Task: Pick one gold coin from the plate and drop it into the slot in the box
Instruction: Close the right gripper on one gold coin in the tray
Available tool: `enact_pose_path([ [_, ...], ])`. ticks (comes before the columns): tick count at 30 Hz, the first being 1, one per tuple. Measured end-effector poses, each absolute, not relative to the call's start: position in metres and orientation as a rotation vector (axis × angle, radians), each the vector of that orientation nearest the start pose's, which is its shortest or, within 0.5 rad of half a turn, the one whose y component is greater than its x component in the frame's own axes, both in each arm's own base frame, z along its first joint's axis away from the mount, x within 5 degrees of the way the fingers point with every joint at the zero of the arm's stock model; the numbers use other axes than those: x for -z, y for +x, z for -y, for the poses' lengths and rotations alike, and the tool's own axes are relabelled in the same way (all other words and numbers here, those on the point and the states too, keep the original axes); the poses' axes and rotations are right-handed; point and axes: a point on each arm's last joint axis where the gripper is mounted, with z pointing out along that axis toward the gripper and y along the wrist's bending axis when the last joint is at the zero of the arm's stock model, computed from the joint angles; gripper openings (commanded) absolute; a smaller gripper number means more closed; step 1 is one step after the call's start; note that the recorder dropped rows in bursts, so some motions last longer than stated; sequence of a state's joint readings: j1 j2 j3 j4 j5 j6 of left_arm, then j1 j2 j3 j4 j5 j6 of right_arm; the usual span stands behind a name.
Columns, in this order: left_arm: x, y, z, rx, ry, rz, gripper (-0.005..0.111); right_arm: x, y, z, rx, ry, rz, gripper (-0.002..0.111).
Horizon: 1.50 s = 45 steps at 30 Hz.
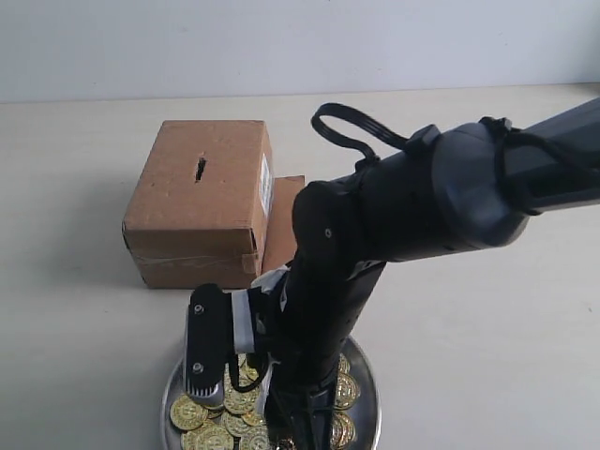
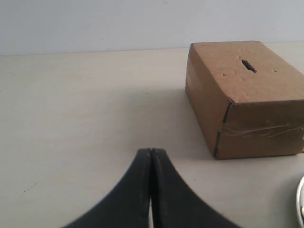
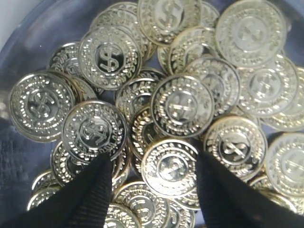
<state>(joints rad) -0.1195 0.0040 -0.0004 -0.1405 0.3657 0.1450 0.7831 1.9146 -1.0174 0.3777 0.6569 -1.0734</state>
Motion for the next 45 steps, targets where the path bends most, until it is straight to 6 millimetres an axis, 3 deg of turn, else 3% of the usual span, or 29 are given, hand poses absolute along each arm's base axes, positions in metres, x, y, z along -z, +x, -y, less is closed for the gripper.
enact_pose_path([
  [13,-0.1805,0.0522,0.0109,0.120,0.158,-1.844,0.000,-0.1223,0.2245,-0.2505,-0.218,-2.143,-2.094,0.051],
  [45,-0.1805,0.0522,0.0109,0.120,0.158,-1.844,0.000,-0.1207,0.2250,-0.2514,-0.226,-2.111,-2.123,0.047],
])
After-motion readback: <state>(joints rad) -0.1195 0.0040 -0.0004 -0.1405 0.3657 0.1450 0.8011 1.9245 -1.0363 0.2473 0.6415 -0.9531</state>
